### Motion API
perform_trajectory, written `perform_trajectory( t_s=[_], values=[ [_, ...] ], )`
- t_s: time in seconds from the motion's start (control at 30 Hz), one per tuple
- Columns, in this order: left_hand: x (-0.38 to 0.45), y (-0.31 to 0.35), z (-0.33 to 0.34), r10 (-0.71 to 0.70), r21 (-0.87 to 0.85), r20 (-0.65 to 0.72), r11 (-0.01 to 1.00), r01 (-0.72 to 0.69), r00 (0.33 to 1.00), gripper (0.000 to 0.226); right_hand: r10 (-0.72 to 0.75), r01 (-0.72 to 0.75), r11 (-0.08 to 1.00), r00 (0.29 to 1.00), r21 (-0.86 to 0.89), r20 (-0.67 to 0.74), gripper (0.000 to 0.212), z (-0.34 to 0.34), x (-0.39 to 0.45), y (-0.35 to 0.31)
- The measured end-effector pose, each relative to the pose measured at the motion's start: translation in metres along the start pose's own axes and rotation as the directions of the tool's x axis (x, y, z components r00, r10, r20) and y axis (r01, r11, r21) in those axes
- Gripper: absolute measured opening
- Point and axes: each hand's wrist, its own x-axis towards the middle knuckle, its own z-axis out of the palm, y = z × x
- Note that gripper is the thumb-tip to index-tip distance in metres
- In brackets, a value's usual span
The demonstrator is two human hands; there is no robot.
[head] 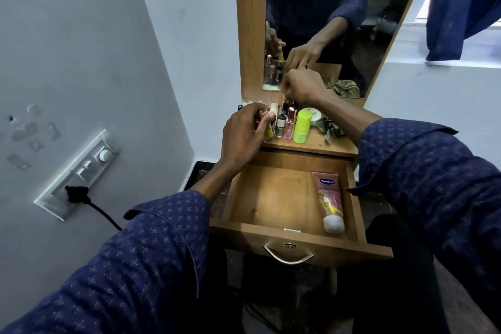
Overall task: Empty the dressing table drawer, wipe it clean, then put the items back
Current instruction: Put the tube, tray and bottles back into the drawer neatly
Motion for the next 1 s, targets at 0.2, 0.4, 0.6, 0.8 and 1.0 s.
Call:
perform_trajectory(
  t_s=[0.2, 0.4, 0.6, 0.8, 1.0],
  values=[
    [-0.006, 0.003, 0.0, 0.007, -0.037, 0.021, 0.999, -0.006, 1.0, 0.025, 0.036, -0.022, 0.992, 0.993, 0.125, -0.116, 0.007, -0.011, -0.015, -0.003],
    [-0.024, 0.001, 0.007, 0.005, -0.079, 0.105, 0.997, 0.003, 0.994, 0.024, 0.056, 0.046, 0.96, 0.934, 0.276, -0.352, 0.011, -0.032, -0.057, 0.002],
    [-0.051, 0.002, 0.009, -0.034, -0.104, 0.222, 0.993, 0.058, 0.974, 0.018, 0.116, 0.137, 0.854, 0.891, 0.502, -0.439, 0.016, -0.035, -0.113, -0.007],
    [-0.075, -0.016, 0.004, -0.089, -0.026, 0.437, 0.994, 0.111, 0.895, 0.019, 0.169, 0.066, 0.771, 0.938, 0.633, -0.304, 0.016, 0.003, -0.176, -0.03],
    [-0.089, -0.024, -0.013, -0.068, 0.139, 0.768, 0.988, -0.062, 0.637, 0.017, 0.169, -0.141, 0.72, 0.985, 0.68, 0.025, 0.008, 0.069, -0.227, -0.053]
  ],
)
